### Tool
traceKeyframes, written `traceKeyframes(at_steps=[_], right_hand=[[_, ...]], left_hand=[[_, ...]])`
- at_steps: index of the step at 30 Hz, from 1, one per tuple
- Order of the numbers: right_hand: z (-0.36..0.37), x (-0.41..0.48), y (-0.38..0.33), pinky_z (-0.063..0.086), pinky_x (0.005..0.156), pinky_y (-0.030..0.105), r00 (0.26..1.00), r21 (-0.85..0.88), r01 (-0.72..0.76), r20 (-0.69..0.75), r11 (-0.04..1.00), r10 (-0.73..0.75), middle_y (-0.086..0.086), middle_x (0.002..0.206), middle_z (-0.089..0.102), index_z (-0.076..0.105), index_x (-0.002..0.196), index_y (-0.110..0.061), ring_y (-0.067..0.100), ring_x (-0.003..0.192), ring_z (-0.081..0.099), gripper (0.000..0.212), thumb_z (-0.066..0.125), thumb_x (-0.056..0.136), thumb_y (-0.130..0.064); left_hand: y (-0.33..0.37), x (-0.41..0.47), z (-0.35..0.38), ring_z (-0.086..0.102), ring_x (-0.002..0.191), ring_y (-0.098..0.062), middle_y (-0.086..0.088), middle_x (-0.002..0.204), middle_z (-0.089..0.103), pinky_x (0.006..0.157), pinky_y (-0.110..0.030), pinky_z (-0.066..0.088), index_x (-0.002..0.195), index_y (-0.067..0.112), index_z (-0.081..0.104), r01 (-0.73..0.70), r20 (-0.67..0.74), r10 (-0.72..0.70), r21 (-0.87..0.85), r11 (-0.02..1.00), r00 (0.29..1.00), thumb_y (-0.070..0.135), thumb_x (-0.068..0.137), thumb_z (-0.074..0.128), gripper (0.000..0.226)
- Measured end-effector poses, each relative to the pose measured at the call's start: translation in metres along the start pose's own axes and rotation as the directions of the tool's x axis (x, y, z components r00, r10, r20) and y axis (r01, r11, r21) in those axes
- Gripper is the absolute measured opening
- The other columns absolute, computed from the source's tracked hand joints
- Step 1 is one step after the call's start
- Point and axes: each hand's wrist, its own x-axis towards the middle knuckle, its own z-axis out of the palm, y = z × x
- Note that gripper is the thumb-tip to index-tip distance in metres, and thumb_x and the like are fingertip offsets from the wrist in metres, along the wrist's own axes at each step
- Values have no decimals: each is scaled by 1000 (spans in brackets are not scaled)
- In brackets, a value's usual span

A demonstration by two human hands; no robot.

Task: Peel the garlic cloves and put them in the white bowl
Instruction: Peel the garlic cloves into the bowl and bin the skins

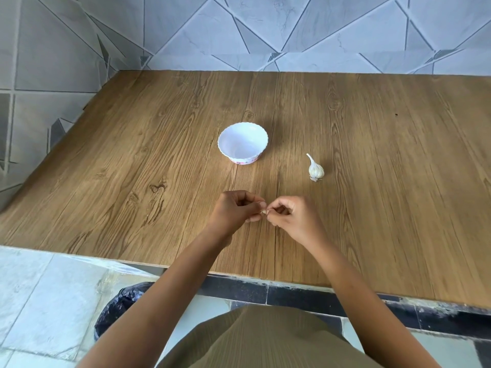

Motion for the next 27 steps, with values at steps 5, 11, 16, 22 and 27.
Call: traceKeyframes(at_steps=[5, 11, 16, 22, 27], right_hand=[[-5, -2, -1, 54, 59, 26, 995, 96, -82, 69, 992, 75, 1, 68, 69, 70, 76, -17, 10, 59, 64, 13, 69, 82, -5], [-7, 0, -5, 52, 57, 19, 986, 110, -116, 131, 987, 101, 5, 69, 71, 69, 74, -20, 8, 59, 64, 15, 69, 83, -9], [-5, 3, -7, 54, 58, 29, 990, 35, -110, 97, 993, 106, 4, 64, 69, 71, 73, -14, 14, 57, 64, 11, 70, 82, -8], [-3, 2, -8, 39, 51, 10, 997, -8, -59, 41, 998, 59, -13, 60, 61, 66, 67, -18, -2, 52, 52, 15, 72, 78, -9], [-2, 2, -1, 37, 51, 12, 999, -6, -54, 4, 999, 54, -10, 60, 59, 62, 64, -16, 0, 53, 49, 15, 72, 74, -10]], left_hand=[[0, -1, -2, 66, 66, -7, -3, 74, 68, 64, -17, 54, 83, 5, 68, 39, 19, -38, -54, 998, 999, 2, 83, 68, 3], [1, -2, -2, 65, 63, -7, -4, 73, 68, 66, -19, 55, 82, 5, 68, 28, 20, -28, -23, 999, 999, 1, 83, 67, 4], [1, -2, -3, 64, 63, -10, -4, 72, 68, 66, -21, 55, 81, 5, 68, 18, 8, -18, -6, 1000, 1000, 1, 83, 68, 5], [3, -2, -2, 64, 64, -8, -6, 75, 68, 65, -18, 55, 83, 5, 68, 44, 41, -42, -44, 998, 998, 2, 84, 67, 3], [1, -3, -5, 66, 65, -12, -7, 72, 68, 61, -17, 55, 84, 3, 66, 158, 162, -127, -199, 967, 979, 0, 85, 64, 5]])
